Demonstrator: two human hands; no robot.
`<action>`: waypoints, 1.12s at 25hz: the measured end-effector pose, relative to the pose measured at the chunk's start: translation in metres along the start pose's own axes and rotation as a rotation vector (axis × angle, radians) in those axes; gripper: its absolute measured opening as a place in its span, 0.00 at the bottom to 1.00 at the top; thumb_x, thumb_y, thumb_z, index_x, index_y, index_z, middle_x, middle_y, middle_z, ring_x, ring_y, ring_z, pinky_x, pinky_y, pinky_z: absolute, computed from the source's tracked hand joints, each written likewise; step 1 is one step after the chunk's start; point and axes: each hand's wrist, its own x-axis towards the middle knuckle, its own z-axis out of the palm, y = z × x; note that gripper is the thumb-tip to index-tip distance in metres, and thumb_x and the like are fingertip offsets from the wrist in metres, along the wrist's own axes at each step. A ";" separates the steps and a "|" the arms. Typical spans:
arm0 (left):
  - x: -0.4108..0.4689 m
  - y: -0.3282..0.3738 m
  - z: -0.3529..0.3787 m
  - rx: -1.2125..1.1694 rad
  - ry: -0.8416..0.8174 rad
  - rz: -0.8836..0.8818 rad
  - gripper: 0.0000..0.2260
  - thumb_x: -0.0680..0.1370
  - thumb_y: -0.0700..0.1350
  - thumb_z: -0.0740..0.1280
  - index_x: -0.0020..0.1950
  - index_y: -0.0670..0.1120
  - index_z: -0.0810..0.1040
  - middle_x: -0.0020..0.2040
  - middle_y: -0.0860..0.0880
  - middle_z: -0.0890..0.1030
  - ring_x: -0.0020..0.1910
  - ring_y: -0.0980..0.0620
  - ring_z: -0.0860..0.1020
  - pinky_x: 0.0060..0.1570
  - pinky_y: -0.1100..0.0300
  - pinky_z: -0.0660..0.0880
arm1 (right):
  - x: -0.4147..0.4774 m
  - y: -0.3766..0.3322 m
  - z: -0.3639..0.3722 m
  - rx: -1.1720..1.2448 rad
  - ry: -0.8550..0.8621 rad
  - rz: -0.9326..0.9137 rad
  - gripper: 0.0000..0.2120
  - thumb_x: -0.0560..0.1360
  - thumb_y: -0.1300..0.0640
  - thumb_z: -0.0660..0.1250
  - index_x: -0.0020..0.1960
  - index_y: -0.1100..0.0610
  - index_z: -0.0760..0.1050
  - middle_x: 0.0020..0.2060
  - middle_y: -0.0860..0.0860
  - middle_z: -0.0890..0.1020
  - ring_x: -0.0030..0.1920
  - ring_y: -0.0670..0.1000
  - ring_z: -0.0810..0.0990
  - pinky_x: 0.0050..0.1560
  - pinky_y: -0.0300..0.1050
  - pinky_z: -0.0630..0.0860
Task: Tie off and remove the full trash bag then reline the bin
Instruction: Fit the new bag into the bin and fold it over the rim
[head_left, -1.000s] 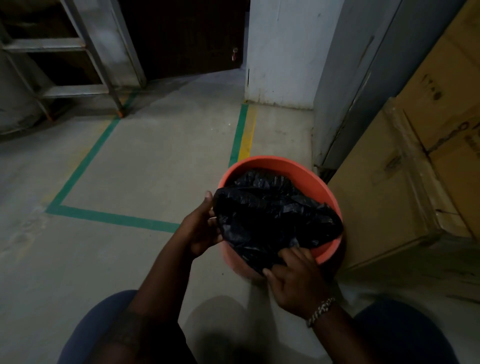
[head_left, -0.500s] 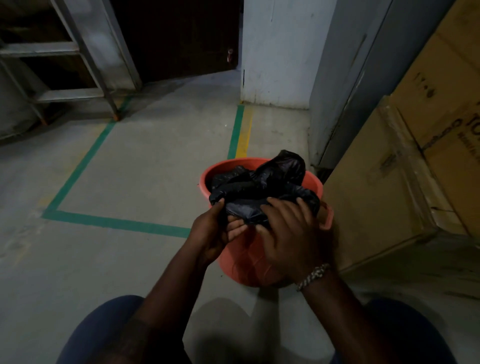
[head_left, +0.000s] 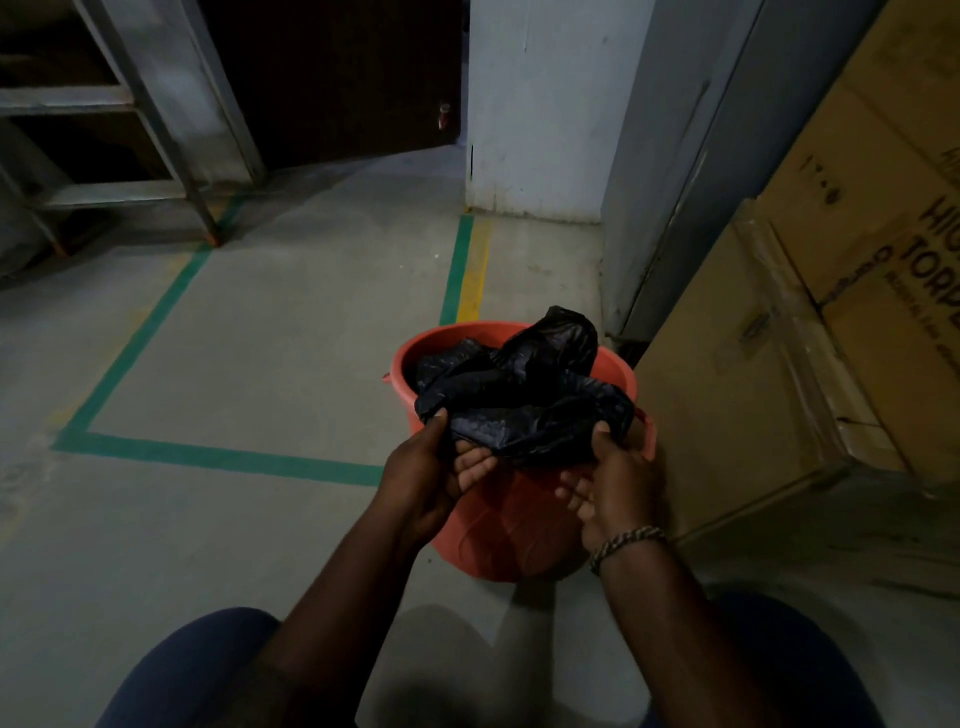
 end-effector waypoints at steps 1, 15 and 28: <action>0.000 0.000 0.000 0.003 0.006 0.001 0.14 0.86 0.52 0.58 0.61 0.44 0.77 0.56 0.37 0.84 0.56 0.38 0.83 0.50 0.51 0.84 | 0.003 -0.001 0.000 0.009 -0.031 0.034 0.08 0.81 0.48 0.66 0.53 0.53 0.77 0.40 0.54 0.83 0.33 0.54 0.82 0.28 0.45 0.79; -0.002 -0.002 -0.004 -0.153 -0.040 -0.081 0.26 0.85 0.60 0.51 0.66 0.40 0.74 0.51 0.32 0.84 0.49 0.36 0.85 0.48 0.44 0.84 | 0.014 -0.019 -0.008 0.373 -0.041 0.116 0.09 0.82 0.65 0.60 0.59 0.58 0.75 0.52 0.57 0.78 0.50 0.54 0.79 0.48 0.49 0.79; -0.001 0.004 -0.017 0.004 0.238 0.096 0.11 0.83 0.47 0.63 0.58 0.41 0.79 0.41 0.42 0.84 0.39 0.43 0.83 0.45 0.49 0.83 | 0.020 -0.016 -0.013 0.381 -0.269 0.199 0.05 0.83 0.55 0.61 0.52 0.53 0.75 0.46 0.52 0.79 0.45 0.52 0.78 0.45 0.53 0.75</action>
